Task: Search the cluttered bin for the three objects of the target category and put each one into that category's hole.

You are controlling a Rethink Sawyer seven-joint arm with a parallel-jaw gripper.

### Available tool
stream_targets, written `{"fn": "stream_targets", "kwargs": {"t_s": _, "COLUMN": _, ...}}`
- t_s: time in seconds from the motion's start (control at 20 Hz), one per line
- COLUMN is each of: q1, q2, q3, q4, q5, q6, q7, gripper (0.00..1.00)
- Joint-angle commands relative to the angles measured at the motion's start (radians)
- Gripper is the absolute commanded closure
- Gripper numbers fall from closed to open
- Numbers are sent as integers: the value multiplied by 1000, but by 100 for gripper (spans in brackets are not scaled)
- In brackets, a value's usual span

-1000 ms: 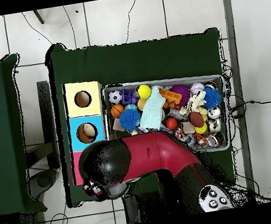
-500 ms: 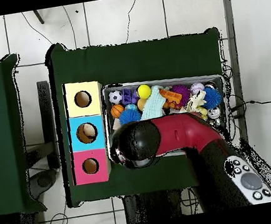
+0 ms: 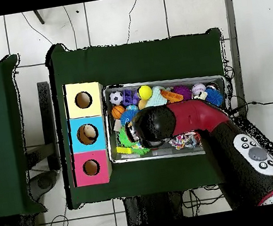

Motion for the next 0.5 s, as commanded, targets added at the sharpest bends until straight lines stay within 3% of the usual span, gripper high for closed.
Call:
{"fn": "stream_targets", "kwargs": {"t_s": 0.05, "q1": -9, "q2": 140, "q3": 65, "q4": -195, "q5": -137, "q6": -83, "q7": -202, "gripper": 100}}
{"fn": "stream_targets", "kwargs": {"t_s": 0.5, "q1": -2, "q2": 201, "q3": 73, "q4": -198, "q5": -211, "q6": -183, "q7": -134, "gripper": 100}}
